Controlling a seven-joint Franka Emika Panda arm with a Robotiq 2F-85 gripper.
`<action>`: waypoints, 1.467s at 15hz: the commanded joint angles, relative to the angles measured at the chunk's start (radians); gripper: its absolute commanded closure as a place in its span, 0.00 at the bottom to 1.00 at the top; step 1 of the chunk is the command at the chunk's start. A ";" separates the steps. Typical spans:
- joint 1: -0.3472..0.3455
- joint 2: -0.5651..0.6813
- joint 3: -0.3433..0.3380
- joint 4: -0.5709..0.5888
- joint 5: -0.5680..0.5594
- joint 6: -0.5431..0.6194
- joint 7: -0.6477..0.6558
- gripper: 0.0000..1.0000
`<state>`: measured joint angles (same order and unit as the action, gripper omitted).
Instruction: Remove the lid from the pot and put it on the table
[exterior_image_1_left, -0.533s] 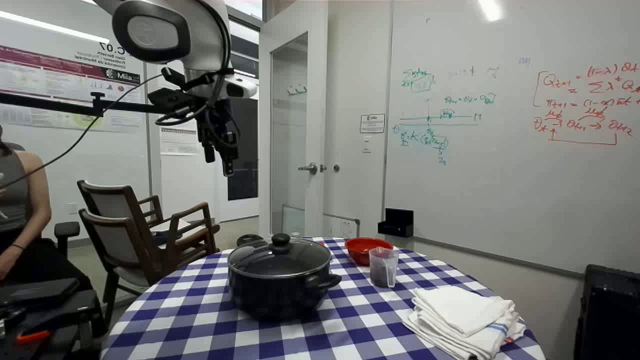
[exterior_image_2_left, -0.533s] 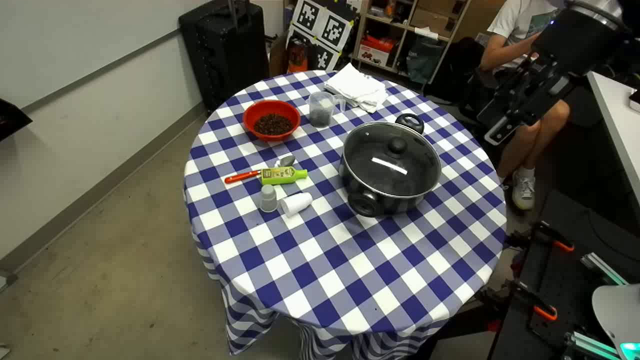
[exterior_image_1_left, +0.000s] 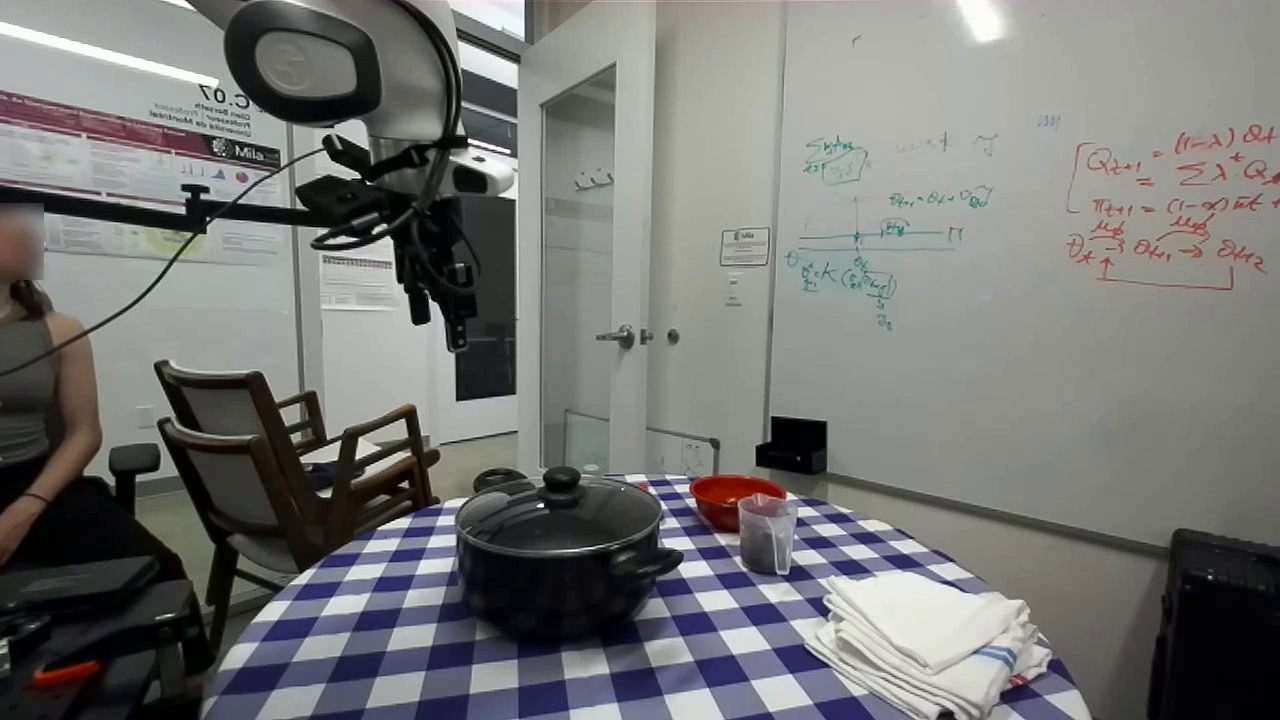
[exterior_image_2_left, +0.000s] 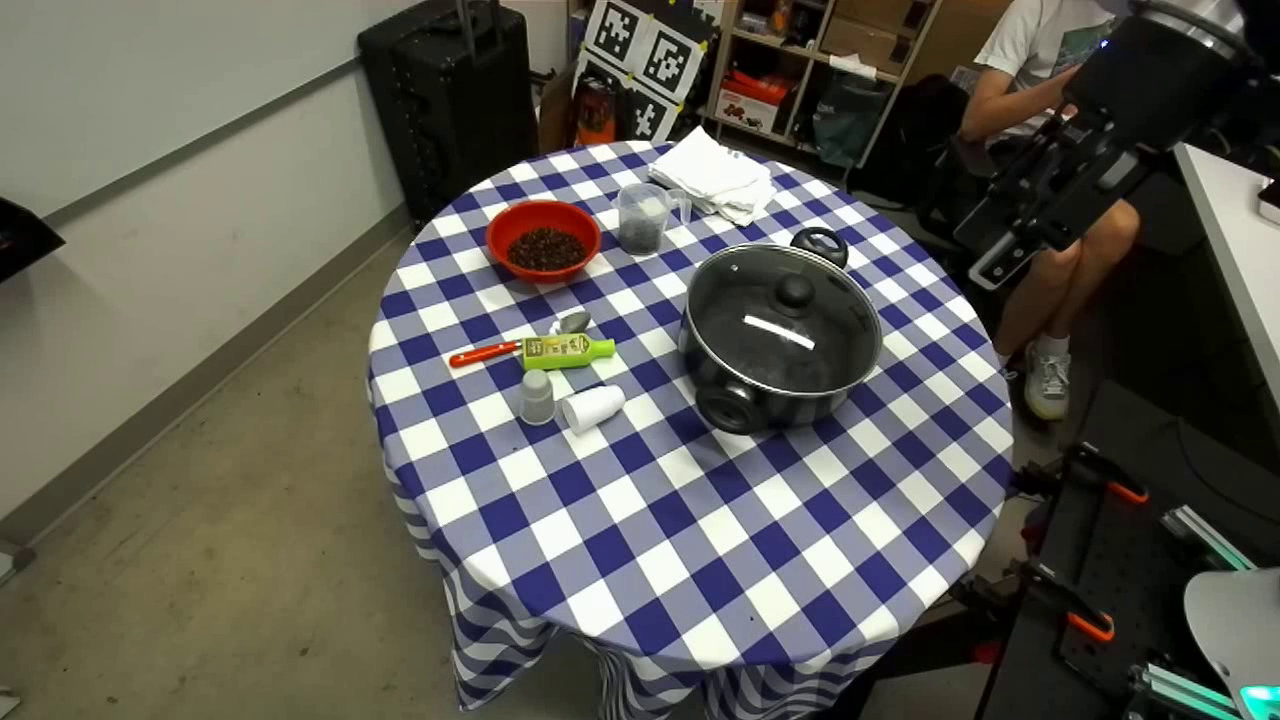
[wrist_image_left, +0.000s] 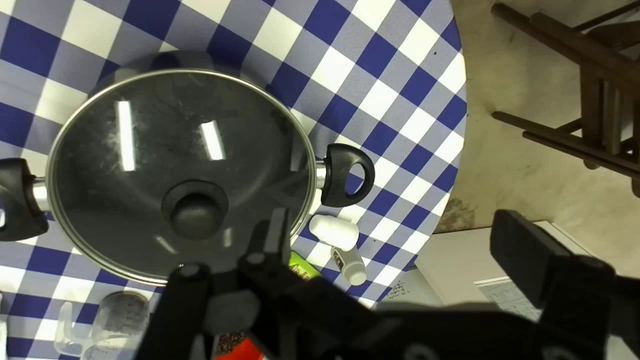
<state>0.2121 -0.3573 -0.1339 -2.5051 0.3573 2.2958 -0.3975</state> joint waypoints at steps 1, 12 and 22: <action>-0.025 0.001 0.024 0.002 0.010 -0.004 -0.007 0.00; -0.025 0.001 0.024 0.002 0.010 -0.004 -0.007 0.00; -0.072 0.137 0.024 0.076 -0.086 -0.046 -0.026 0.00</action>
<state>0.1776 -0.3320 -0.1174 -2.4990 0.3190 2.2876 -0.3975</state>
